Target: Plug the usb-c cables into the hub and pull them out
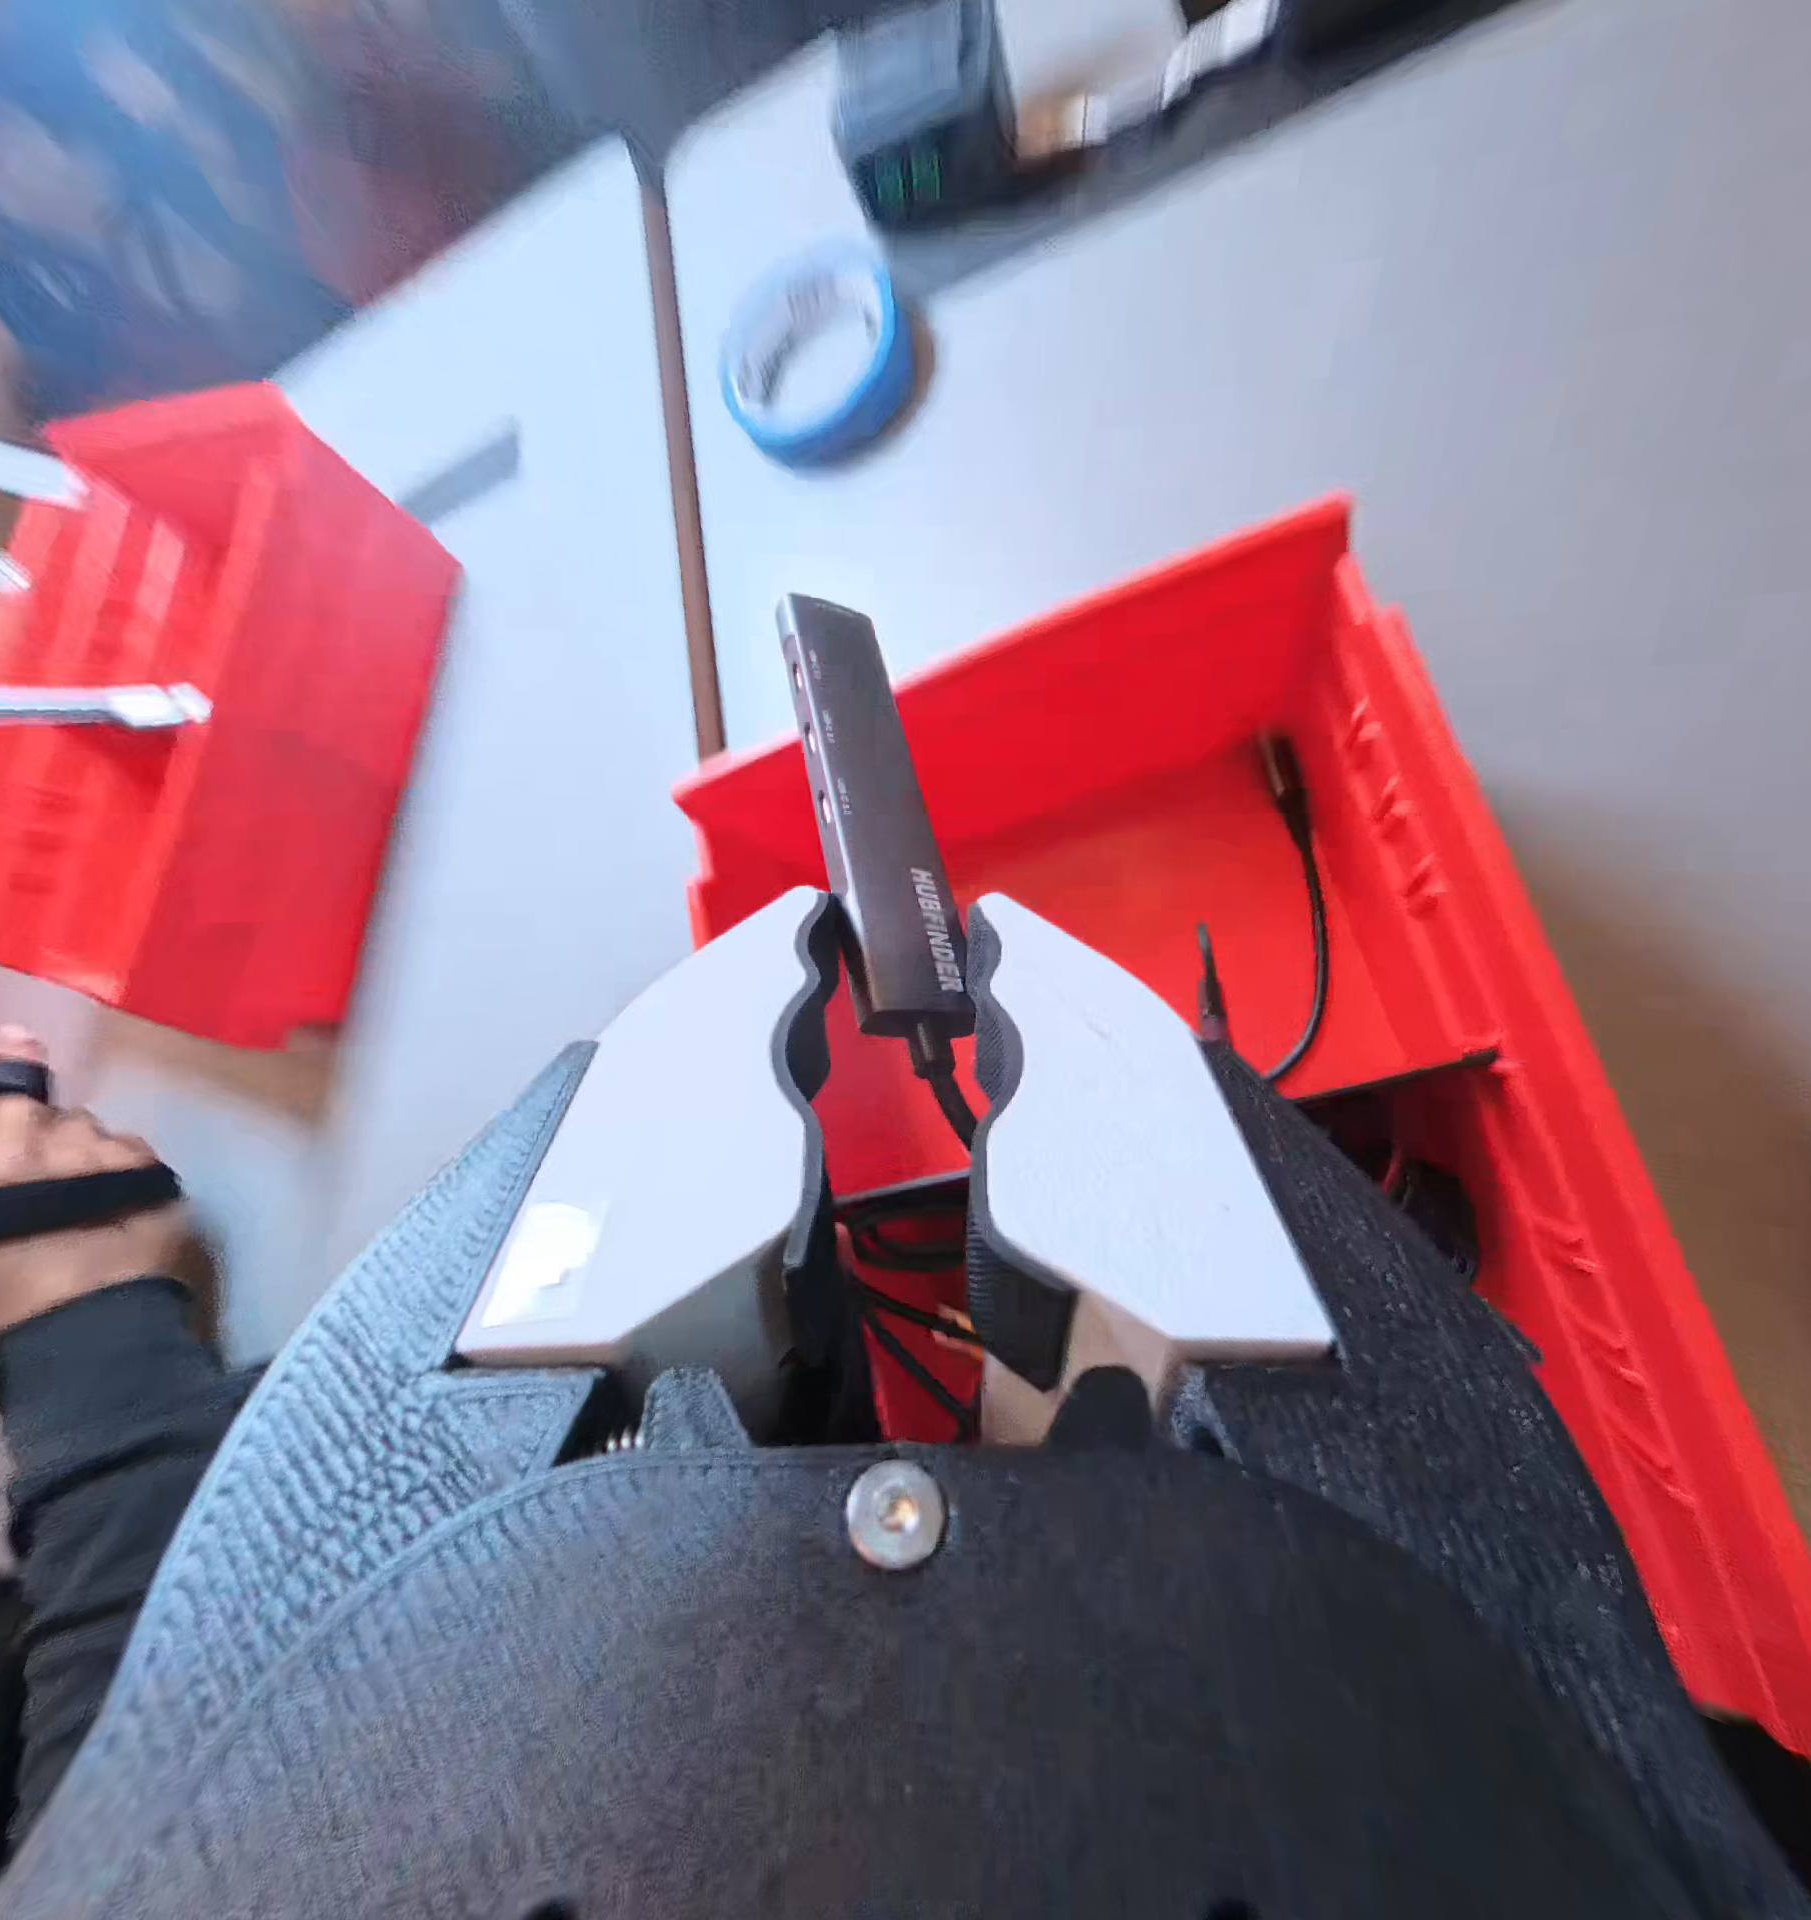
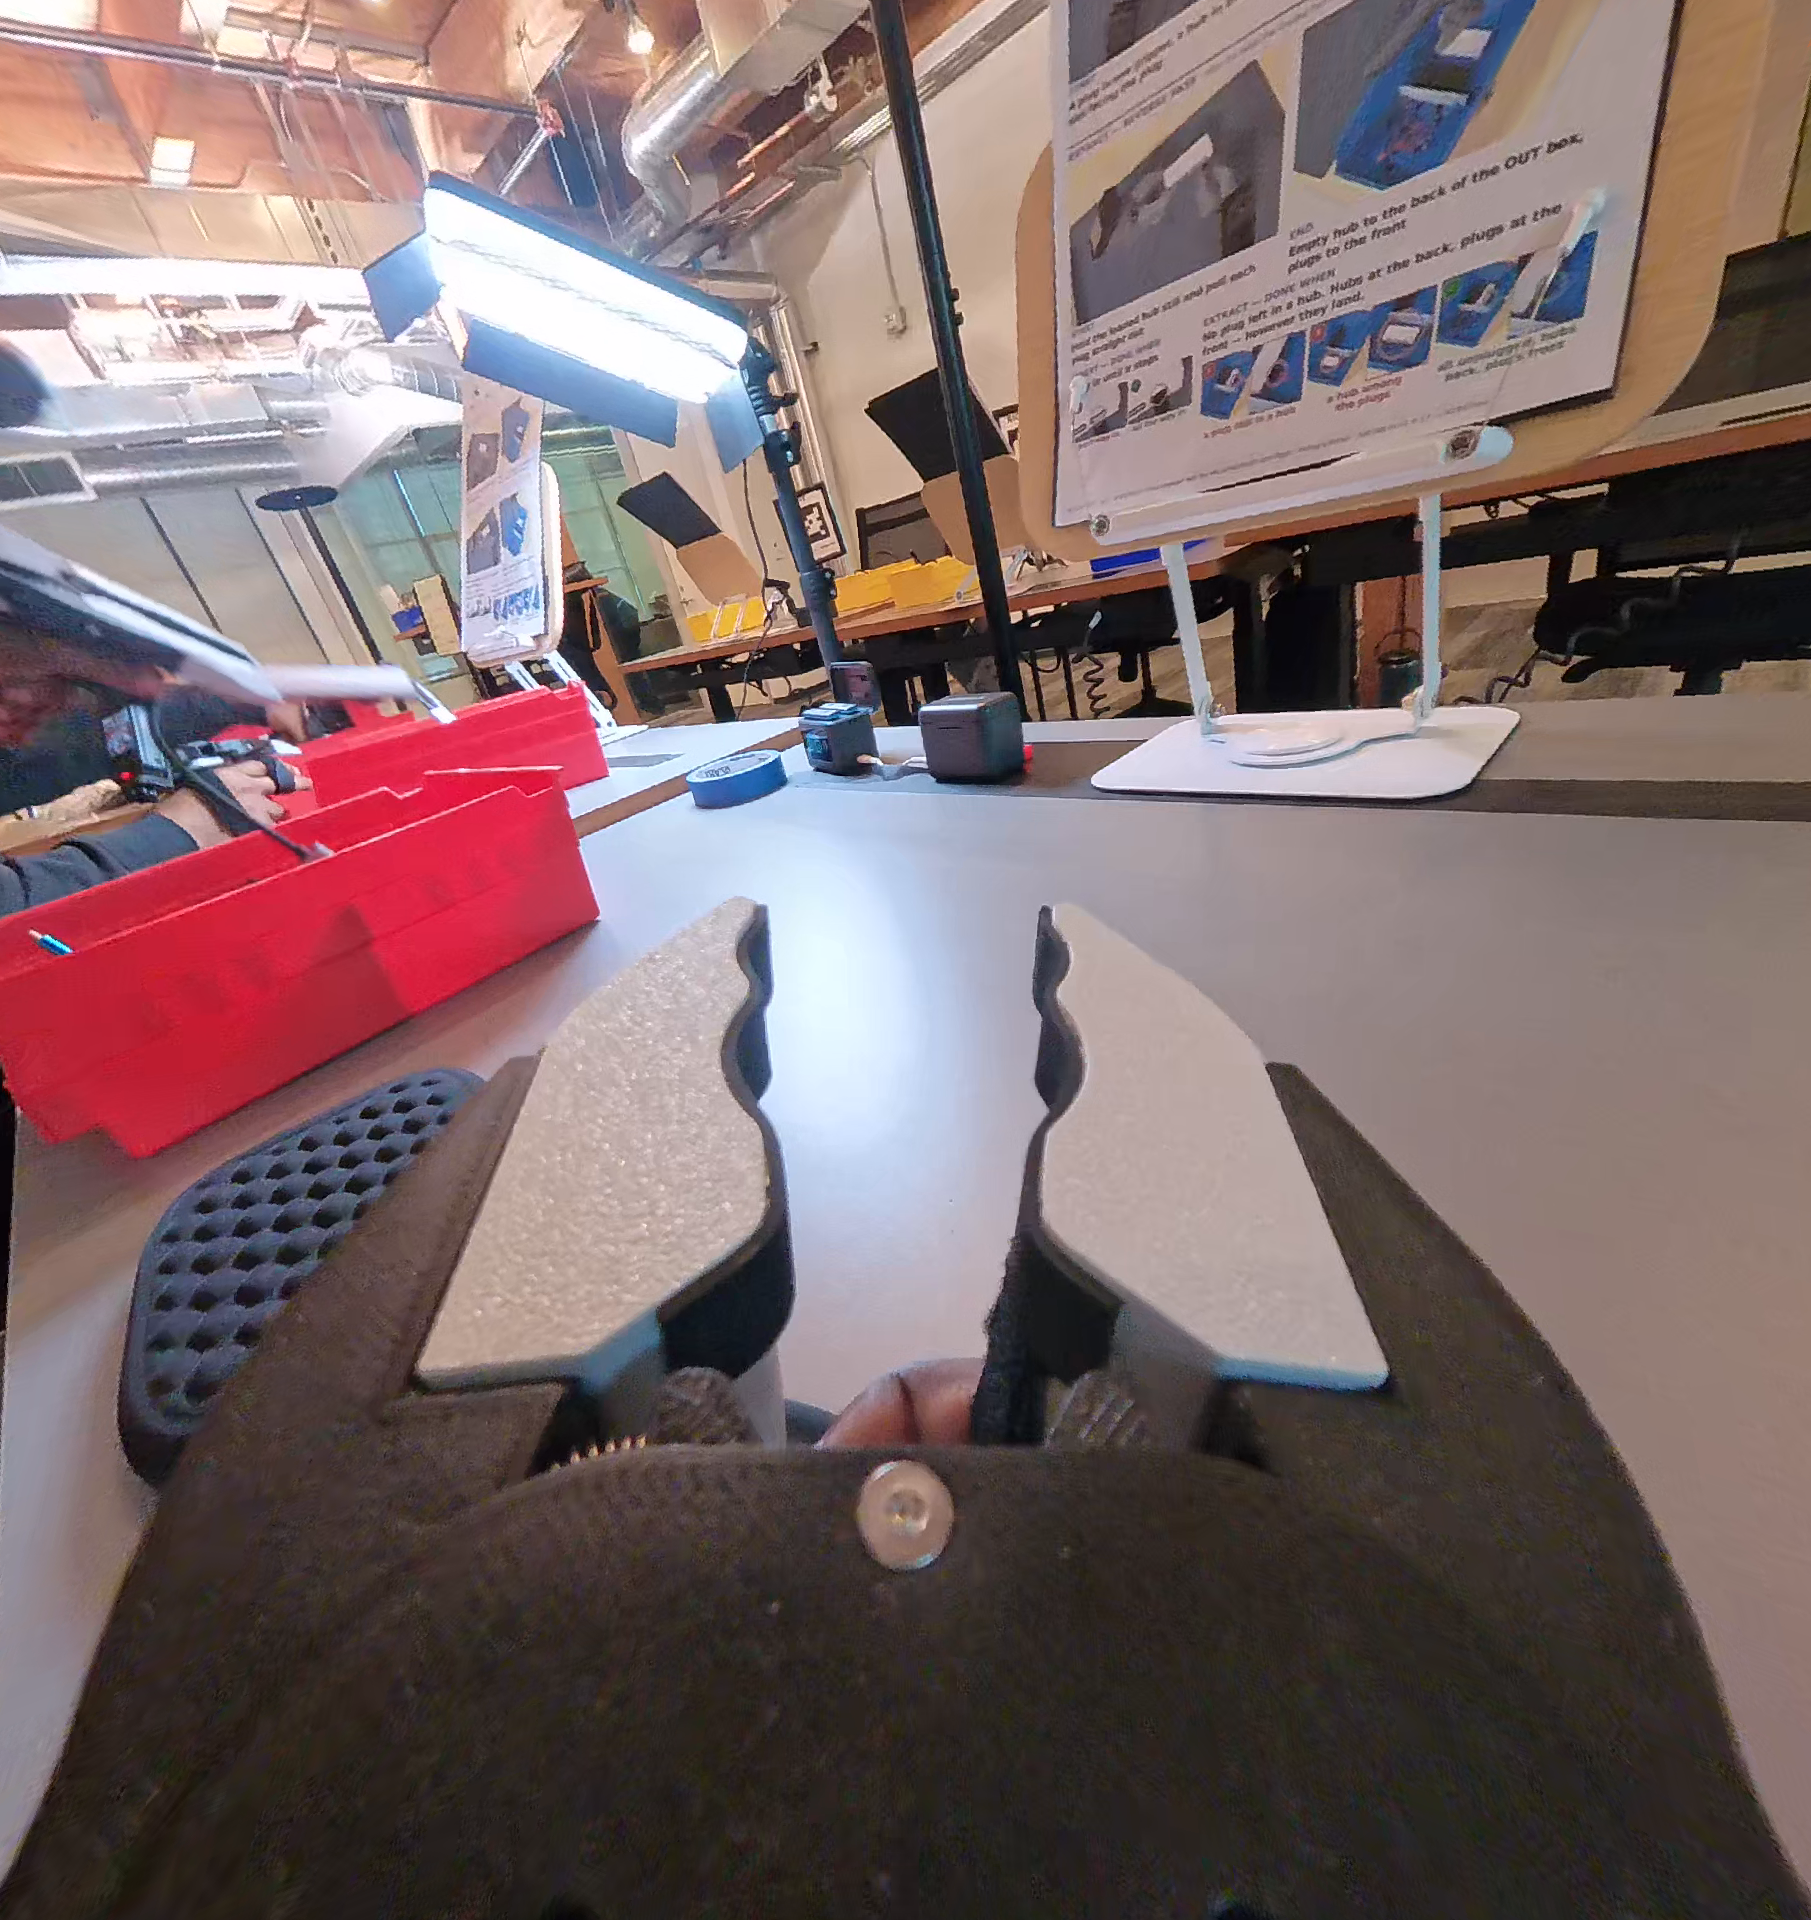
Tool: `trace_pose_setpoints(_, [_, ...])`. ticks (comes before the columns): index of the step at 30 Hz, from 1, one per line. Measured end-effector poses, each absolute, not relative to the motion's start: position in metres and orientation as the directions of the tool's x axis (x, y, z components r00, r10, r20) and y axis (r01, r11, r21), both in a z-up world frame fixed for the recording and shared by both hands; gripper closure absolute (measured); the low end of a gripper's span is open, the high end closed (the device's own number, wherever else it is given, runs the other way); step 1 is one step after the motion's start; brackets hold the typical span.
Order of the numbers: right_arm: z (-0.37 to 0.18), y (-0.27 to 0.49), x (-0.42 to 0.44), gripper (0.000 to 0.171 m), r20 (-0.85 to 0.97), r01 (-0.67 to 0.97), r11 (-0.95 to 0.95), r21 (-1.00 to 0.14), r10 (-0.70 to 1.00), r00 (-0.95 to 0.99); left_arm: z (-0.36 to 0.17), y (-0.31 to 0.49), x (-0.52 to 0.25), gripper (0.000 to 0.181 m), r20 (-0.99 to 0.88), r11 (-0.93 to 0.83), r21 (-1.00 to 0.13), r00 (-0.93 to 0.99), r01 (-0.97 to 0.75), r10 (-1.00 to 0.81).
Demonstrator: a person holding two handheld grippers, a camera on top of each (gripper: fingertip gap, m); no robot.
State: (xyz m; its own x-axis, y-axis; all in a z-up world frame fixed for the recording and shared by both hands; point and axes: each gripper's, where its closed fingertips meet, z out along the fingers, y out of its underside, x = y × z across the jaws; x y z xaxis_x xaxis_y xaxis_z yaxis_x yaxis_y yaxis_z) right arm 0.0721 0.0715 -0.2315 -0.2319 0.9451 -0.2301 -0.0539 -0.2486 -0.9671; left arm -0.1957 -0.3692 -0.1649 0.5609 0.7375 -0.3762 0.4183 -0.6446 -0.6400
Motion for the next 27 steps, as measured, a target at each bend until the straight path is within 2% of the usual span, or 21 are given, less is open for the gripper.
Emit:
trace_pose_setpoints(4, [-0.232,0.067,0.072,0.123,-0.200,-0.052,-0.219,-0.974,0.949,-0.242,-0.091,-0.340,-0.175,0.157,-0.503,-0.595,-0.802,0.477,0.054,0.721])
trace_pose_setpoints(7, [-0.231,0.066,0.073,0.123,-0.190,-0.056,-0.209,-0.976,0.950,-0.248,-0.044,-0.313,-0.143,0.157,-0.618,-0.565,-0.786,0.351,-0.252,0.703])
trace_pose_setpoints(10, [-0.230,0.063,0.075,0.124,-0.174,-0.069,-0.198,-0.978,0.950,-0.260,-0.023,-0.281,-0.105,0.158,-0.746,-0.613,-0.634,0.167,-0.471,0.644])
trace_pose_setpoints(13, [-0.226,0.055,0.078,0.124,-0.142,-0.084,-0.175,-0.981,0.942,-0.304,-0.027,-0.239,-0.063,0.157,-0.849,-0.681,-0.403,-0.028,-0.611,0.528])
trace_pose_setpoints(16, [-0.215,0.026,0.089,0.123,-0.098,-0.096,-0.160,-0.983,0.881,-0.463,-0.053,-0.188,-0.022,0.157,-0.914,-0.692,-0.160,-0.158,-0.704,0.373])
trace_pose_setpoints(19, [-0.196,-0.007,0.105,0.118,-0.023,-0.125,-0.130,-0.984,0.779,-0.627,-0.090,-0.141,0.023,0.157,-0.949,-0.586,0.032,-0.208,-0.810,0.235])
trace_pose_setpoints(22, [-0.170,-0.017,0.115,0.115,0.147,-0.237,-0.017,-0.971,0.741,-0.656,-0.121,-0.113,0.059,0.157,-0.960,-0.449,0.163,-0.247,-0.878,0.135])
trace_pose_setpoints(27, [-0.145,-0.031,0.123,0.115,0.438,-0.398,0.218,-0.891,0.643,-0.628,-0.140,-0.099,0.097,0.157,-0.954,-0.276,0.256,-0.288,-0.926,0.080])
